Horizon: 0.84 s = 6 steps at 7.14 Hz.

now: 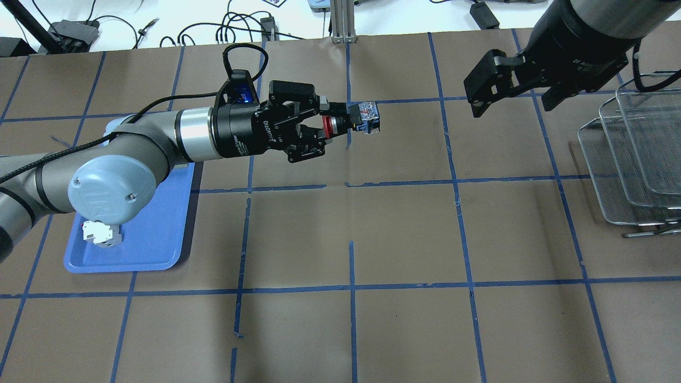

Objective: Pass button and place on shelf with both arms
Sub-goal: 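Lift the red button with the left gripper and carry it toward table center, then hold the button still with the left gripper while the right gripper approaches it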

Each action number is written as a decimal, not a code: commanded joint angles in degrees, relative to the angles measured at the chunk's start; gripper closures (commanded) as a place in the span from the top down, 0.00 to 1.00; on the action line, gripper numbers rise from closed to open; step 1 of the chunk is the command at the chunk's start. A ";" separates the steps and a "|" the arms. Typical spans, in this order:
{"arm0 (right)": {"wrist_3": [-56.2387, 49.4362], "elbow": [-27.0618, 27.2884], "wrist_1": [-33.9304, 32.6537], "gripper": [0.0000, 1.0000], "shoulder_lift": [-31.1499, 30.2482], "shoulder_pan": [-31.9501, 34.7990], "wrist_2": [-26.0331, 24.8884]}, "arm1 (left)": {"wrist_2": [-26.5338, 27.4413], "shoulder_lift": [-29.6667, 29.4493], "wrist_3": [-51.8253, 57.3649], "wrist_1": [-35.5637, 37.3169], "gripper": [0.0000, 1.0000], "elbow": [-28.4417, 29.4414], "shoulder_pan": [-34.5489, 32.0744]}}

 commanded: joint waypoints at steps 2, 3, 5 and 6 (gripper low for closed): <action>-4.39 0.77 3.94 1.00 -0.96 -4.73 4.31 | -1.28 0.05 -0.06 0.25 0.00 -0.03 -0.81; -7.00 0.77 9.26 1.00 -0.87 -11.03 14.51 | -1.19 0.06 -0.06 0.25 0.00 -0.03 -0.81; -26.10 0.77 25.30 1.00 -0.35 -24.74 24.50 | -1.19 0.58 -0.06 0.25 0.00 -0.03 -0.81; -31.41 0.85 30.35 1.00 1.40 -28.81 30.03 | -1.19 0.41 -0.06 0.25 0.00 0.06 -0.81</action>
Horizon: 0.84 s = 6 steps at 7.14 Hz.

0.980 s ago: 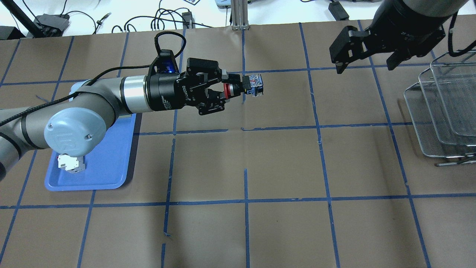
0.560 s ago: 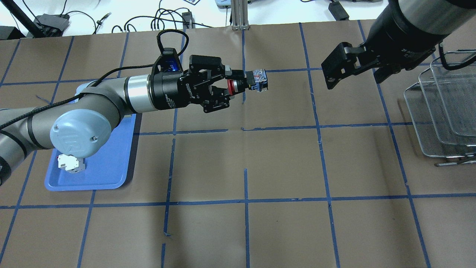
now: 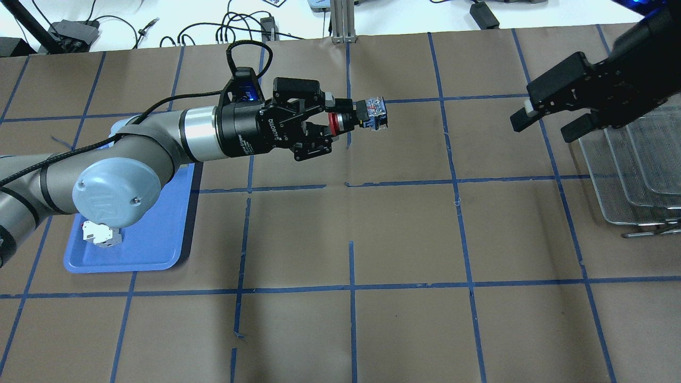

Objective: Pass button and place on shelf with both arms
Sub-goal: 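Hold the button still with the left gripper while the right gripper approaches it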

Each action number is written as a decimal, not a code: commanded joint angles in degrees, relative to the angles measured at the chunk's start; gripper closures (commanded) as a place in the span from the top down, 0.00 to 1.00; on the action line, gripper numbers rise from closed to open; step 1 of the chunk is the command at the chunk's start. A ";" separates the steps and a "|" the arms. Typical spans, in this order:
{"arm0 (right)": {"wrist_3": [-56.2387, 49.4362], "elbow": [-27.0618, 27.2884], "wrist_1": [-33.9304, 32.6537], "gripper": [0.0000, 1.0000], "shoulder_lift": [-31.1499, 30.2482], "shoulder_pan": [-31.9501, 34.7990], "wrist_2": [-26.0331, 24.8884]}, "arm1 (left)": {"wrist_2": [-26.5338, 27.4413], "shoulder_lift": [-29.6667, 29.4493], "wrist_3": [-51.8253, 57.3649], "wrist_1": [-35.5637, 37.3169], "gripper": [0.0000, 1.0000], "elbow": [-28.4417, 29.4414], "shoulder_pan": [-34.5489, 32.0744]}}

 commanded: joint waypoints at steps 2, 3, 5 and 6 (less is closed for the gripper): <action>-17.36 0.15 14.93 1.00 7.28 -6.98 16.28 | 0.18 0.17 0.00 0.09 0.00 0.06 0.00; -22.54 0.41 17.49 1.00 9.75 -6.89 19.03 | 0.18 0.26 0.00 0.09 0.00 0.06 0.00; -31.18 2.25 21.97 1.00 11.79 -5.58 23.76 | 0.35 -0.09 0.09 0.17 0.00 0.15 0.00; -32.43 4.79 24.69 1.00 12.23 -2.62 27.98 | 0.44 -0.09 0.09 0.26 0.00 0.15 0.00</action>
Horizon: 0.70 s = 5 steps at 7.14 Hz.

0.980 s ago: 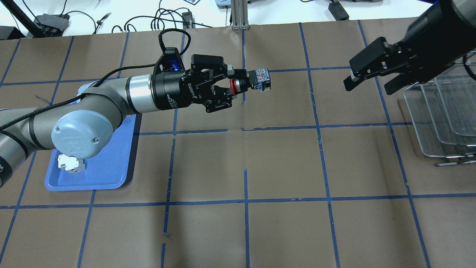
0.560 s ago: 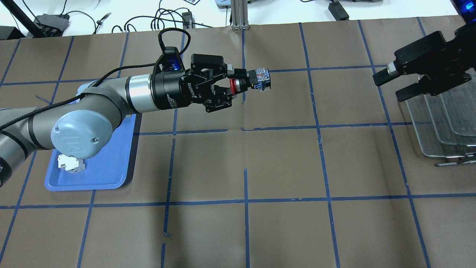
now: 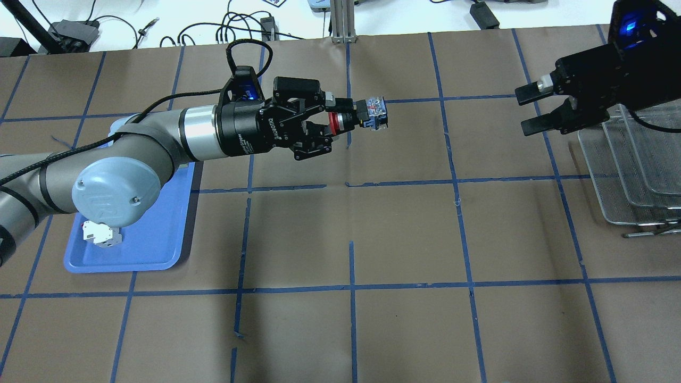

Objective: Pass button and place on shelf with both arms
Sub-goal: 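Hold the button still with the left gripper while the right gripper approaches it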

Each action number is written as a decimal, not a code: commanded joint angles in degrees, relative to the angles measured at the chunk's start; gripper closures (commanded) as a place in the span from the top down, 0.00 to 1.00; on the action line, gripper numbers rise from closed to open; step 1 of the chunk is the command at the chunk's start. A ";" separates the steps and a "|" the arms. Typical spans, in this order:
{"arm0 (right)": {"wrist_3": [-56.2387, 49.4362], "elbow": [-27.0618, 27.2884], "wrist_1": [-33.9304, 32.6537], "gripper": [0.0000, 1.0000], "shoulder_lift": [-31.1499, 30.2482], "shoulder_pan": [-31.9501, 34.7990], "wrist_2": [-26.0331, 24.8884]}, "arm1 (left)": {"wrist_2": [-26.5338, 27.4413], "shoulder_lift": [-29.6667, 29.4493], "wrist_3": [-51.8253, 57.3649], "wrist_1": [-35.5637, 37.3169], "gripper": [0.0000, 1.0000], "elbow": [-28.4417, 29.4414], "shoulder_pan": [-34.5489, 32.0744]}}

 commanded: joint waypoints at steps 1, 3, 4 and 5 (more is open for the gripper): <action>-2.81 5.33 3.53 1.00 1.29 4.96 7.90 | 0.11 -0.07 0.01 -0.01 0.00 0.02 0.00; -1.67 8.42 6.58 1.00 1.11 5.95 13.53 | 0.11 0.19 0.01 0.08 0.00 0.02 0.00; -0.19 8.43 8.96 0.99 1.03 6.38 18.60 | 0.11 0.28 0.01 0.08 0.00 -0.07 -0.09; 2.09 8.26 8.81 1.00 1.03 8.65 18.82 | 0.11 0.46 0.01 0.08 0.00 -0.07 -0.09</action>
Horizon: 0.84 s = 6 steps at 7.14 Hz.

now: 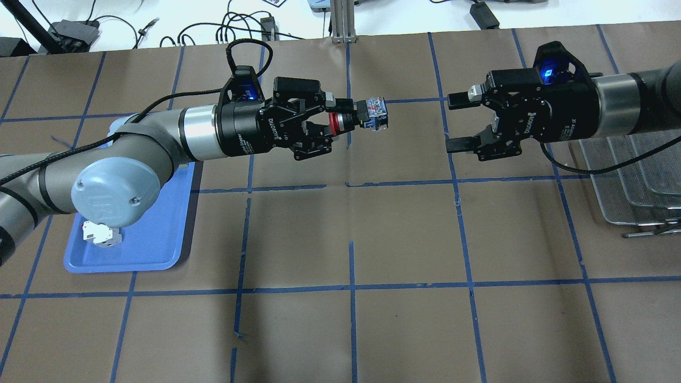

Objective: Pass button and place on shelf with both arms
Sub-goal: 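Hold the button still with the left gripper while the right gripper approaches it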

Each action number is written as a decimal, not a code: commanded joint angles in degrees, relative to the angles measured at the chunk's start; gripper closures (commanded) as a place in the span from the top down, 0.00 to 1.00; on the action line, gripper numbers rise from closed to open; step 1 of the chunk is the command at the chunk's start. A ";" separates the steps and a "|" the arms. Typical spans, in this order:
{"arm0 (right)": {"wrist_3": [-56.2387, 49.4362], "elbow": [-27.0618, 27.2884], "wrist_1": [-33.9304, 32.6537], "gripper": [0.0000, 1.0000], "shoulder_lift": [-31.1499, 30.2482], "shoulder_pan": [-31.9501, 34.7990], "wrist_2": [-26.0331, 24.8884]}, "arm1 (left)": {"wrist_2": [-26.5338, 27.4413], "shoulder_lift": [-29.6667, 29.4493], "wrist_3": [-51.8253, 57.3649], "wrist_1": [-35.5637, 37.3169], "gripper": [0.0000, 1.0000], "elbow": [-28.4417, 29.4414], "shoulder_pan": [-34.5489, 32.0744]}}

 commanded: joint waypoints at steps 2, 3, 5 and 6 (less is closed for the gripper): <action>2.81 -0.75 0.12 1.00 0.31 9.77 8.97 | 0.09 0.26 0.00 0.00 0.00 -0.04 -0.03; 5.34 -1.10 0.20 1.00 0.22 9.97 8.91 | 0.09 0.35 0.52 0.27 0.00 -0.13 -0.21; 6.32 -1.28 -4.86 0.99 1.18 9.97 9.79 | 0.26 0.53 0.44 1.41 0.00 -0.21 -0.21; 6.41 -1.11 -5.59 0.99 1.54 9.97 9.70 | 0.26 0.53 0.35 1.41 0.00 -0.21 -0.12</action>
